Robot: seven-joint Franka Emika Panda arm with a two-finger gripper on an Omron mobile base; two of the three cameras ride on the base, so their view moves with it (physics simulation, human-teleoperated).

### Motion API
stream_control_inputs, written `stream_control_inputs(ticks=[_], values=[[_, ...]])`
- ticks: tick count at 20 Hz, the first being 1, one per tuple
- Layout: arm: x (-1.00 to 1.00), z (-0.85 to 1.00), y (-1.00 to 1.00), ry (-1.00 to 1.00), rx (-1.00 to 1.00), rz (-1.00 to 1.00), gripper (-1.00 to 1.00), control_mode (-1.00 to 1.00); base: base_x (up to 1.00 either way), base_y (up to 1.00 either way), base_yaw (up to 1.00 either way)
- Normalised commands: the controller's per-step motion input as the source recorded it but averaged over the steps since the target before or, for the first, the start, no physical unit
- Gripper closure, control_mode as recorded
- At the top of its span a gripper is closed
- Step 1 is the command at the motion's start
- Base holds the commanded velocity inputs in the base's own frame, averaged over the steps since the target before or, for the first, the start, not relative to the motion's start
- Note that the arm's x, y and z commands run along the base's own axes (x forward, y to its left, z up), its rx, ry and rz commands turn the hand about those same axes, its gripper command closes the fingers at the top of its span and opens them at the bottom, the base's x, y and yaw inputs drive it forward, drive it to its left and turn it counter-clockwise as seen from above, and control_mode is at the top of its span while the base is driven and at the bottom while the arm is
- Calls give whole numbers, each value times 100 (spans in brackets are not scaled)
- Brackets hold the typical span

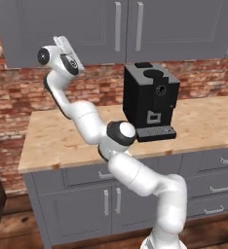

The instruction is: Pick the mug and place it in the sink. Pick the bowl and place it in the open cabinet and then close the cabinet.

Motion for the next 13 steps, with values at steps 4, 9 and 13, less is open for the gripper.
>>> stream_control_inputs(ticks=[4, 9, 13], values=[[100, -1, -26, 19, 3, 20, -100, -100, 0, 0, 0], [100, -1, 0, 21, 0, 2, -100, -100, 0, 0, 0], [81, -10, -20, 24, 4, 0, -100, -100, 0, 0, 0]])
